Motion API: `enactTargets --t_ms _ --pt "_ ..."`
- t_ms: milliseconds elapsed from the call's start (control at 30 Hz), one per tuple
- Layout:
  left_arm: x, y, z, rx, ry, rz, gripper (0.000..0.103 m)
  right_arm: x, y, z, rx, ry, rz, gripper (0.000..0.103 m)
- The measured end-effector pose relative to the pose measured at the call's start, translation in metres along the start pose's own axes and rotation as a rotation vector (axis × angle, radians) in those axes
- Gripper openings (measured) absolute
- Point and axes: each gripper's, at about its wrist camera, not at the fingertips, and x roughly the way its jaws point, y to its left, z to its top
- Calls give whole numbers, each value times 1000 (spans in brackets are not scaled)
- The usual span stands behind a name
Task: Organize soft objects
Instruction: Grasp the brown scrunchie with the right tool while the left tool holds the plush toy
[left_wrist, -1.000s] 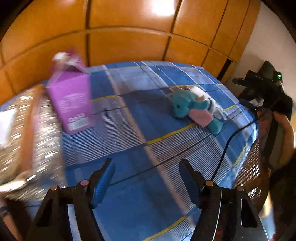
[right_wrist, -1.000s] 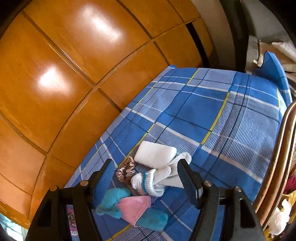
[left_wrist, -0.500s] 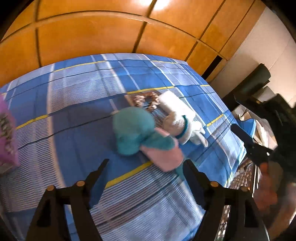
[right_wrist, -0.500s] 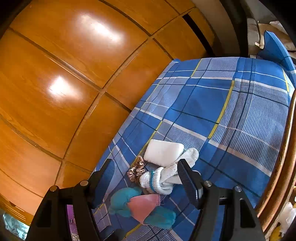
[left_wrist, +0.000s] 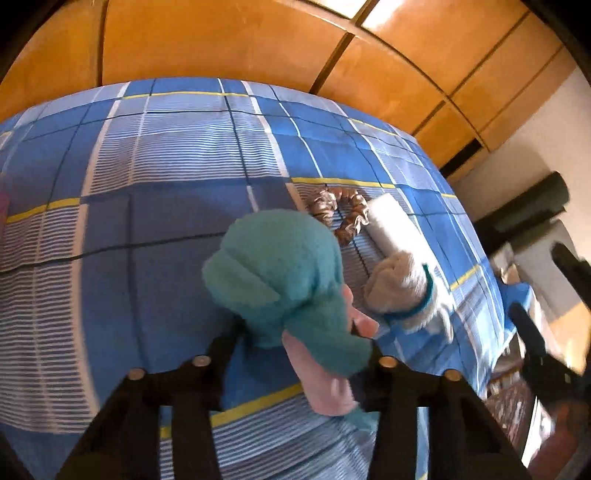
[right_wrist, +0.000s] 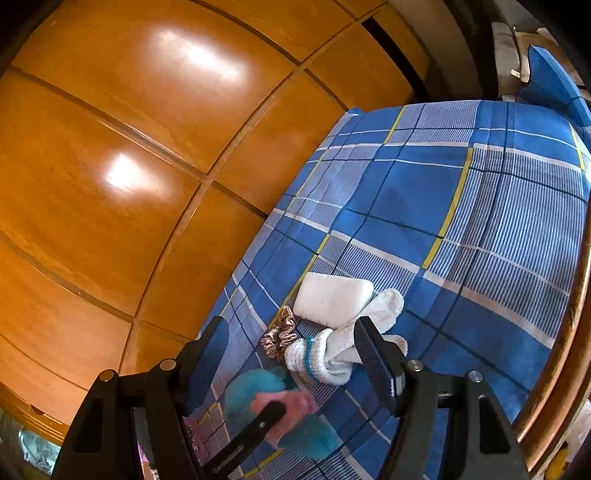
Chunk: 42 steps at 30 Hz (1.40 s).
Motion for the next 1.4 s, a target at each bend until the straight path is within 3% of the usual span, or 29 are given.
enactTargets --t_ms 133,267,400,500,600,800,967,1033,1200,1233,1300,1333,1400 --pt "-22 25 -20 31 34 -58 44 2 2 0 -8 12 -21 71" --pt "-49 43 -51 128 61 -83 45 13 5 -1 -29 73 -65 71" --pt "-77 61 -84 184 32 -66 46 33 12 -2 -77 198 -125 71" --pt "-88 74 -95 169 11 -60 46 53 31 1 -218 281 -223 71" --pt "-91 81 -99 140 -10 -64 48 65 52 4 -330 310 -299 71" --pt "-89 77 -102 145 -29 -37 48 110 96 -13 -456 360 -260 71" --pt "-89 79 -102 128 -36 -45 48 166 91 -26 -434 422 -397 71" --pt "-88 80 -102 127 -41 -42 48 179 88 -25 -402 409 -436 71" --pt "-88 80 -104 127 -53 -41 48 206 84 -27 -415 444 -486 71" --pt "-88 80 -104 126 -57 -41 48 210 83 -30 -429 452 -485 68" --pt "-88 79 -105 130 -64 -37 48 212 89 -32 -488 420 -509 45" --pt "-88 79 -106 132 -67 -36 48 212 91 -33 -508 414 -507 17" --pt "-89 79 -106 134 -74 -36 48 207 95 -35 -521 430 -460 14"
